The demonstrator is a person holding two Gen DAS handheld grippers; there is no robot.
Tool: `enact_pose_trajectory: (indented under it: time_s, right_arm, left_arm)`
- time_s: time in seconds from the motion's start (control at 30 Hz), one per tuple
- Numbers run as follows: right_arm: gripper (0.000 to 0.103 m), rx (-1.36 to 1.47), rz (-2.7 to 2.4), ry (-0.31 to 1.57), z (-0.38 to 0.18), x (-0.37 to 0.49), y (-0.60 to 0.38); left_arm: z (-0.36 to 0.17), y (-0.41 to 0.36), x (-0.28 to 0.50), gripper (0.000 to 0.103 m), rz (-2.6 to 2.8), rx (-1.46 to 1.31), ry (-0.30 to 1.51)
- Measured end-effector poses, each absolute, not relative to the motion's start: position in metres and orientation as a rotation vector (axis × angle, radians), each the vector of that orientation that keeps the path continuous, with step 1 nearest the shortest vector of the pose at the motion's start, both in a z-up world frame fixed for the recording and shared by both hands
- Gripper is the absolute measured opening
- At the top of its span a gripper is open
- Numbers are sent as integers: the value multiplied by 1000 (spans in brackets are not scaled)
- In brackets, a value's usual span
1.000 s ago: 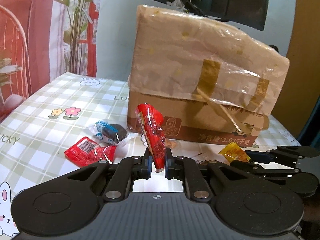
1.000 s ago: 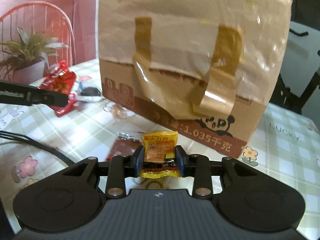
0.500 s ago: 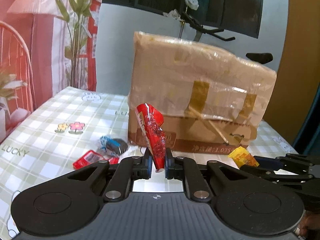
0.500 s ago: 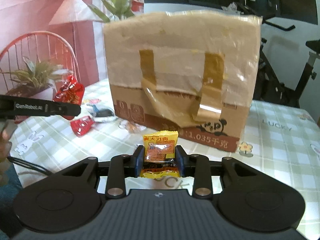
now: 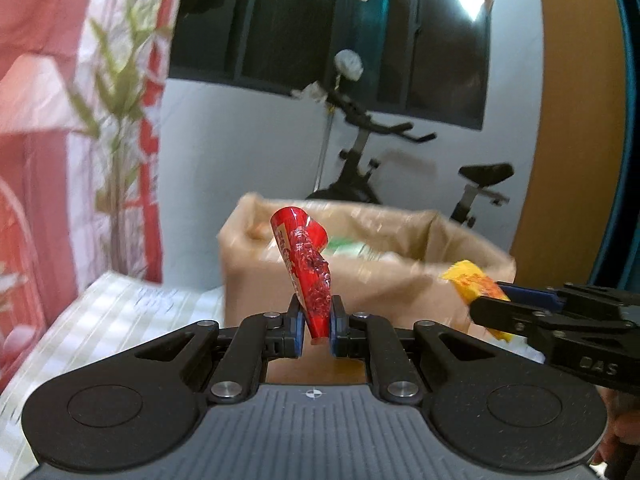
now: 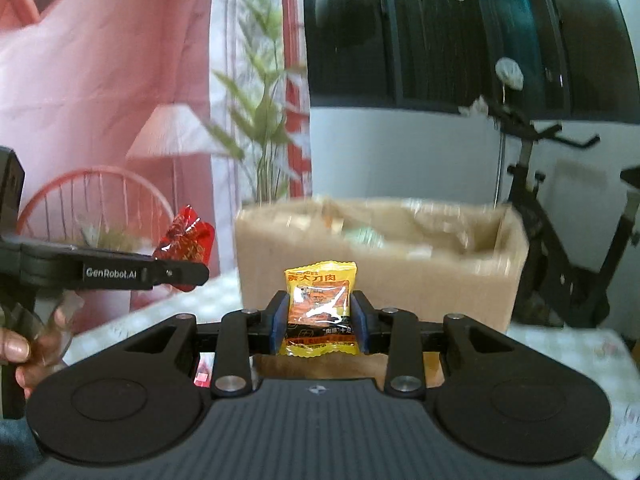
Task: Organize snacks
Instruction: 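Carry both packets over the box and open both tools to release them, then move both open tools back down to the snacks on the table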
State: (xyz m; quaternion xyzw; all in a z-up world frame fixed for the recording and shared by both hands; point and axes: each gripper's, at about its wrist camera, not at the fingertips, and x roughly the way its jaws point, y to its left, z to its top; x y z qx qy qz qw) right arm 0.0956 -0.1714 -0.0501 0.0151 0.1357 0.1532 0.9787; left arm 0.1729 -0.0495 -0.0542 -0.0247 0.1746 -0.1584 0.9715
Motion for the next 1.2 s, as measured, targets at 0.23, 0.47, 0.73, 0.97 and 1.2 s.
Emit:
enact_pose_trajectory:
  time_s: [0.23,0.47,0.73,0.97,1.2]
  right_arm:
    - [35,-25,217,268,-18,156,-198]
    - [35,-42,122,345,-19,217,-227]
    - [35,-44,87,418,-41,238,-252]
    - [46,-77,91,425,-38,235,-243]
    - [55,-61,100,420,-31,222,-235]
  left_arm:
    - [-27,-95,227,13,-396,-8,335]
    - [-32,-132,283,13,-404,34,399]
    - [-46,-138,307,24,-379,55,435]
    - [-41,-125,298,57,-347,54,411]
    - [-25,-104,278,70,-319,35,396]
